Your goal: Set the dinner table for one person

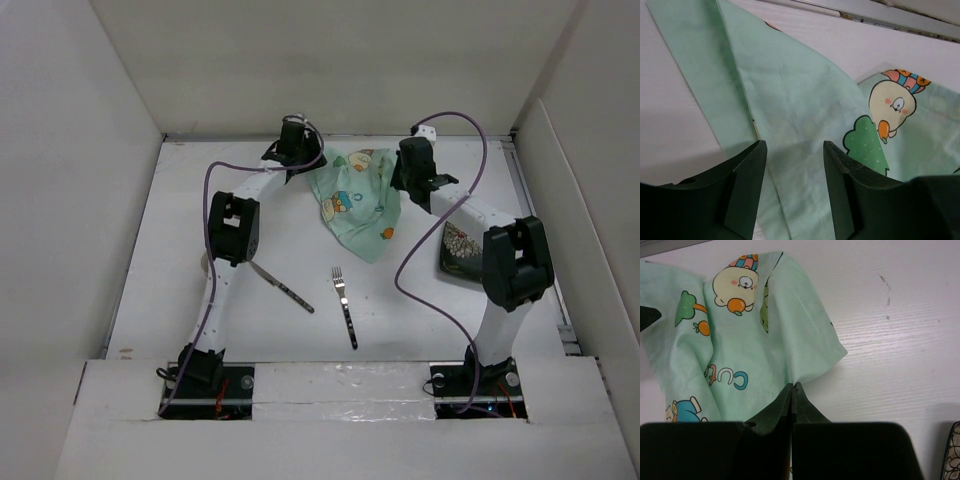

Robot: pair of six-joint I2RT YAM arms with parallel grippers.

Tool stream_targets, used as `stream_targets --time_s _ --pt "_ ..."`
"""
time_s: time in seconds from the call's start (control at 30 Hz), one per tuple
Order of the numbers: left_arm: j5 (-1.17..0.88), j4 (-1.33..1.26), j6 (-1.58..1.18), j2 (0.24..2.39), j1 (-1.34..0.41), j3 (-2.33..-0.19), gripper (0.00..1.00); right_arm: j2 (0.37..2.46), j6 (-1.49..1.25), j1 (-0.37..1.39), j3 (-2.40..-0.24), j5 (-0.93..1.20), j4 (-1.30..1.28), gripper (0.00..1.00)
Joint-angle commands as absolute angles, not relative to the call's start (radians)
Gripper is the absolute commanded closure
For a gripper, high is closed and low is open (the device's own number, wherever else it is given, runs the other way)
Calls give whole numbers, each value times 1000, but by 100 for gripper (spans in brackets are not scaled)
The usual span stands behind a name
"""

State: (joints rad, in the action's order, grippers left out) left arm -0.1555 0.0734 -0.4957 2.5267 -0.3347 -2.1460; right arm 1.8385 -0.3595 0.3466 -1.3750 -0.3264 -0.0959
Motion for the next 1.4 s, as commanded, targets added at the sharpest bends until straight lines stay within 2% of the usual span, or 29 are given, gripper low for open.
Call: stream_targets --time_s 0.0,0.2,0.3,0.37,0.57,0.7,0.87,0.9,1.07,1.1,1.13,1.2,1.37 --pt "-94 106 -502 2549 -341 -2239 55 1782 -339 351 -1388 -328 -55 100" --pt "-11 123 -505 2614 -341 -2363 55 1779 -331 351 -1391 -322 -64 100" --pt "50 108 -505 2612 -341 -2326 55 1773 -328 342 -1390 -327 -66 100" --pt "52 71 -505 2599 -341 -2295 54 1772 -330 342 -1385 -312 -54 100" --pt "43 98 -526 2663 -341 -2404 52 1779 -328 342 -1396 -310 -66 100" --pt "6 74 -561 2689 -331 -2416 50 1778 -330 333 -1391 -307 -61 100" --pt "-155 28 -681 2741 -296 -2425 52 1763 -330 324 -1388 -305 -66 100" --pt "-150 23 -681 2741 -296 -2431 53 1760 -330 324 -1385 -304 -64 100" --pt "-147 -60 -707 2714 -296 -2392 75 1759 -327 324 -1382 -298 -52 100" --pt "-152 -77 -716 2695 -296 -2360 80 1761 -327 324 -1382 -296 -54 100" --pt "-153 -89 -722 2680 -296 -2340 92 1763 -327 324 -1382 -295 -52 100" --pt "-159 -138 -730 2649 -296 -2291 100 1766 -328 324 -1387 -295 -55 100" --pt "-173 -205 -716 2508 -296 -2176 100 1750 -325 304 -1410 -291 -49 100"
